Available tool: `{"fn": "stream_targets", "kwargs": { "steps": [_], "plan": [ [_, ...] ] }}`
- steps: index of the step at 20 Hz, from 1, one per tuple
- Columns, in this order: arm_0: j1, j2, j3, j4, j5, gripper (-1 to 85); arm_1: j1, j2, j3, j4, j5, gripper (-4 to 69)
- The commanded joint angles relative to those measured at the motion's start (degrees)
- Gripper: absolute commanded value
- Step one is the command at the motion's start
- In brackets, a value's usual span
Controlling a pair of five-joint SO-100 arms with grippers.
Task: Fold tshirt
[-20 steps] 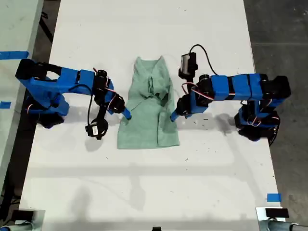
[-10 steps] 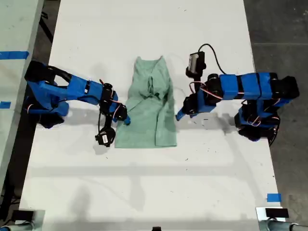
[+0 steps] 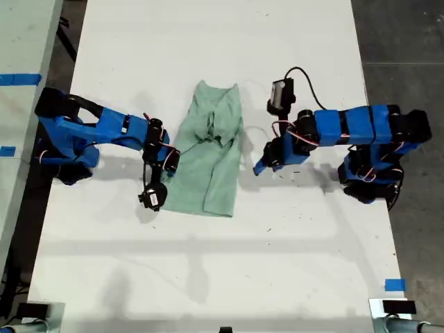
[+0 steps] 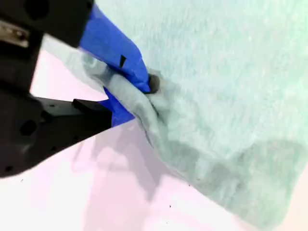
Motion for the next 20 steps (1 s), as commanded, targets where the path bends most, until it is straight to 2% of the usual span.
{"fn": "stream_targets", "kwargs": {
  "steps": [1, 3, 6, 10, 14, 16, 18, 20],
  "plan": [
    [-0.62, 2.90, -10.90, 7.82, -0.70, 1.2, -0.62, 4.92, 0.00, -1.32, 0.79, 17.7],
    [-0.70, 1.41, -19.16, 12.92, 0.26, 0.1, -0.70, 5.54, 0.53, -1.41, 0.97, 17.5],
    [-0.62, -3.69, -30.41, 16.52, 2.46, 0.1, -0.97, 6.94, 1.85, -1.76, 1.41, 17.4],
    [-0.70, -25.31, -54.58, 22.06, 3.96, 0.0, -0.97, 8.70, 3.52, -2.64, 1.76, 17.1],
    [-2.11, -35.68, -60.73, 17.31, 4.66, 0.5, -1.58, 8.96, 4.04, -2.90, 2.37, 17.0],
    [-2.81, -37.35, -60.73, 15.47, 6.42, 29.9, -1.85, 9.14, 4.57, -3.16, 2.55, 17.0],
    [-2.90, -37.88, -60.64, 13.01, 8.88, 34.3, -1.85, 9.58, 5.10, -3.60, 2.64, 16.9],
    [-2.46, -36.39, -60.64, 13.36, 8.96, 33.5, -1.93, 10.02, 5.62, -4.04, 2.90, 16.9]
  ]
}}
